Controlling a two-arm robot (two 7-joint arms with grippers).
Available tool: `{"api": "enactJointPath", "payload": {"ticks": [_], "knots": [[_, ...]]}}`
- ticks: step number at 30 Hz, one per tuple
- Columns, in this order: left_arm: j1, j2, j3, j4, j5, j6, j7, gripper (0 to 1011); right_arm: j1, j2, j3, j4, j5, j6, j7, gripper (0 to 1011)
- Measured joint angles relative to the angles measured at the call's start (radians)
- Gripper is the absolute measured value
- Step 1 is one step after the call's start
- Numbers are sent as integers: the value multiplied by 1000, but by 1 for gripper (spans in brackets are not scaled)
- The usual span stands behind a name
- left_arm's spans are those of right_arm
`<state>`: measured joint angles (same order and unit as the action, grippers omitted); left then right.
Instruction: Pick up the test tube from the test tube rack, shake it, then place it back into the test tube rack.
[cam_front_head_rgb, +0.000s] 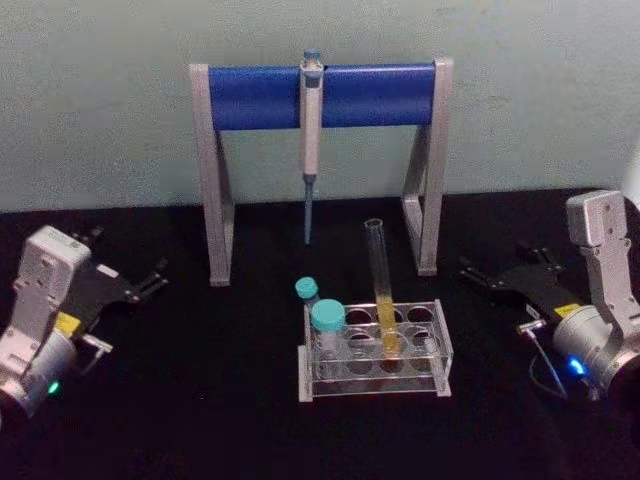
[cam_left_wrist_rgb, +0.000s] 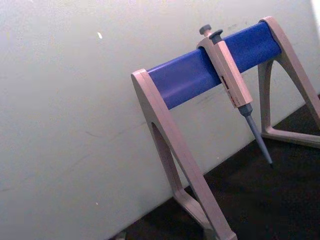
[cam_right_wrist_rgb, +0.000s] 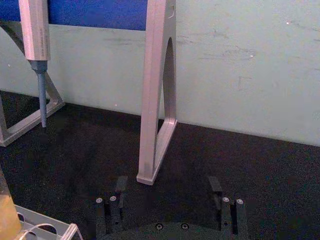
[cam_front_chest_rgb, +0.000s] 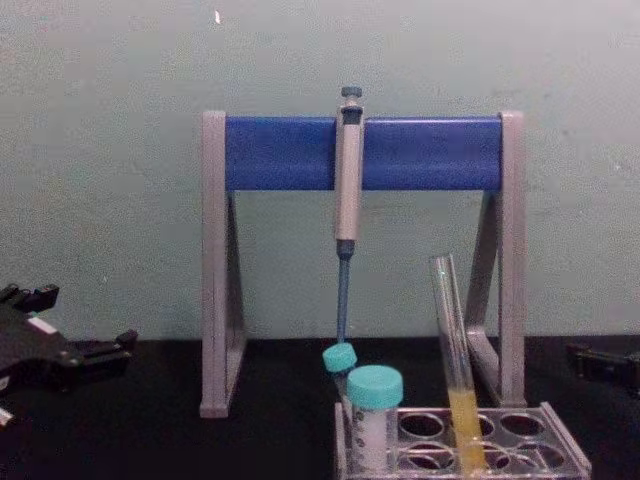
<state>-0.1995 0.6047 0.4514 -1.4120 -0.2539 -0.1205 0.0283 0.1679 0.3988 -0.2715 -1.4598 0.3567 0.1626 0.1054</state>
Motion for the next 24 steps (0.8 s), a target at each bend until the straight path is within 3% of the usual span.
{"api": "enactJointPath", "payload": {"ticks": [24], "knots": [[0, 0, 0, 0, 0, 0, 0, 1002, 0, 1, 0, -1, 0, -1, -1, 1000]]}}
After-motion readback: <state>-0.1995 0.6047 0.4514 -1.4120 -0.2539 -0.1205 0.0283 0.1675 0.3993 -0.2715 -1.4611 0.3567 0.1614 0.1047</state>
